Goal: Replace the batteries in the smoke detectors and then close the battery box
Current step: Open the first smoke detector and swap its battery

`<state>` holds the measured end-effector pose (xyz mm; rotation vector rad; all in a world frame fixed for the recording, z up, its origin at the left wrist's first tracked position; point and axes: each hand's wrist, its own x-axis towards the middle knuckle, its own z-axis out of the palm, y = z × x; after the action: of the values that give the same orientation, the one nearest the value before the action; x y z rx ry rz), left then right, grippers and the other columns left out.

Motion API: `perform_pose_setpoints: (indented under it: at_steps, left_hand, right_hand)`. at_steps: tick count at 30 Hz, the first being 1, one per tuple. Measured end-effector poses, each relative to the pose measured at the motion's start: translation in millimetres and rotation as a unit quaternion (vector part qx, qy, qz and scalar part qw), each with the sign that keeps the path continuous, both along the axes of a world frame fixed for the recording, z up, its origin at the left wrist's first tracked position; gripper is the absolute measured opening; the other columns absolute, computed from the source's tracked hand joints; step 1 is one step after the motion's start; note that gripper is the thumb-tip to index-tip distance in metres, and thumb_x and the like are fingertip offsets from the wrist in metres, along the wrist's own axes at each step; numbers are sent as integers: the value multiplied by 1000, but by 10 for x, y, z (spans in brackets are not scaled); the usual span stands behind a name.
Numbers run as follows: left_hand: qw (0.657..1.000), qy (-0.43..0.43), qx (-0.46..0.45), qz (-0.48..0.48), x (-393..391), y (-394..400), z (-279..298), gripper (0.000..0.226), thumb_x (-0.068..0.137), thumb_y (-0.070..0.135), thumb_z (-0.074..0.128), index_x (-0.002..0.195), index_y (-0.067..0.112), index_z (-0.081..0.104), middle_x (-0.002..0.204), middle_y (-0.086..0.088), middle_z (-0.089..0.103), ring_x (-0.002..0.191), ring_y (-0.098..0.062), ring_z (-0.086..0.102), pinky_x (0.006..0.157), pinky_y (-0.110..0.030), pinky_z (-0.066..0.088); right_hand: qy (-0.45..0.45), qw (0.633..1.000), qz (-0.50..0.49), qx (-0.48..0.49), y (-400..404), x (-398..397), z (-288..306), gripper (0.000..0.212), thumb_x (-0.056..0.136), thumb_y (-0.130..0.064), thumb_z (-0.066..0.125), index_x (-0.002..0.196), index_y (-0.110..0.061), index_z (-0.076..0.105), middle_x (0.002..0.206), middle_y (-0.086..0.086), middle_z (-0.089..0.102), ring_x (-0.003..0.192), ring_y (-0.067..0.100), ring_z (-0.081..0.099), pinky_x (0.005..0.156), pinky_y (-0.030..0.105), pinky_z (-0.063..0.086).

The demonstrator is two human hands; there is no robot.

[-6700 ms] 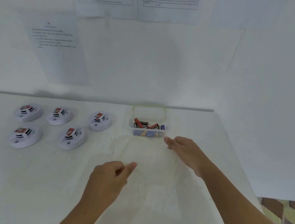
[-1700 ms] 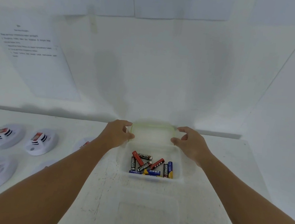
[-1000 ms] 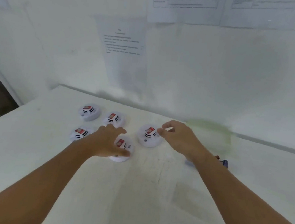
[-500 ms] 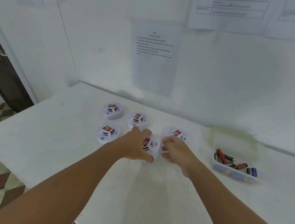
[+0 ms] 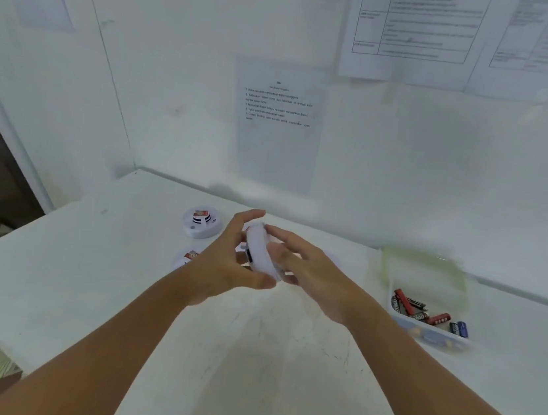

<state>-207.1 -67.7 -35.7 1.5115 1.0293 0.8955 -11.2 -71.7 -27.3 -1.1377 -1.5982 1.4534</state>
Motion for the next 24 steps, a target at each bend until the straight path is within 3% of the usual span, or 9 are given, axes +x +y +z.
perform_pose_setpoints:
  at_steps: [3, 5, 8, 11, 14, 18, 24]
  left_hand:
    - [995, 80, 51, -15, 23, -33, 26, 107, 67, -4, 92, 147, 31, 32, 128, 12, 57, 105, 7, 65, 75, -18, 58]
    - [991, 115, 66, -11, 32, -43, 13, 109, 64, 3, 96, 147, 31, 31, 129, 15, 55, 106, 7, 62, 76, -15, 57]
    - [991, 94, 92, 11, 31, -49, -55, 96, 65, -4, 94, 140, 23, 39, 126, 2, 61, 106, -11, 67, 80, -21, 60]
    - [991, 71, 108, 28, 14, -39, -71, 94, 64, -6, 93, 139, 19, 43, 123, -2, 63, 109, -14, 66, 79, -25, 61]
    - [996, 42, 80, 15, -41, -16, -49, 95, 62, 1, 94, 139, 26, 46, 126, -1, 61, 114, -22, 66, 83, -40, 64]
    - [997, 53, 56, -16, -70, -16, 40, 98, 64, -2, 92, 142, 32, 42, 131, 1, 57, 118, -22, 63, 86, -41, 64]
    - [988, 129, 50, -62, -49, -13, 39, 125, 61, 6, 98, 155, 39, 21, 138, 21, 44, 126, -7, 55, 94, -31, 59]
  right_hand:
    - [-75, 995, 14, 68, 0, -30, 3, 40, 99, -49, 62, 138, -50, 56, 128, -25, 57, 118, 1, 60, 87, 14, 49]
    - [-70, 994, -8, 87, -16, -72, 23, 37, 100, -39, 64, 136, -38, 61, 112, -32, 57, 101, -4, 65, 73, 7, 49]
    - [-86, 988, 0, 125, 10, -108, 4, 40, 99, -38, 65, 139, -33, 62, 125, -21, 62, 108, 4, 65, 79, 12, 51]
    - [-163, 974, 25, 155, 30, -31, 18, 45, 99, -44, 63, 143, -46, 54, 130, -23, 50, 119, 1, 51, 94, 19, 44]
    - [-228, 952, 45, 199, 74, 114, 47, 55, 94, -46, 68, 143, -58, 46, 133, -18, 46, 127, 10, 39, 111, 32, 34]
    - [-285, 919, 56, 267, 133, 193, 109, 63, 88, -50, 75, 144, -52, 47, 137, -17, 47, 128, 12, 35, 112, 33, 30]
    - [-291, 895, 45, 335, 141, 191, 75, 60, 83, -51, 79, 138, -37, 57, 128, -21, 59, 117, 3, 51, 107, 30, 40]
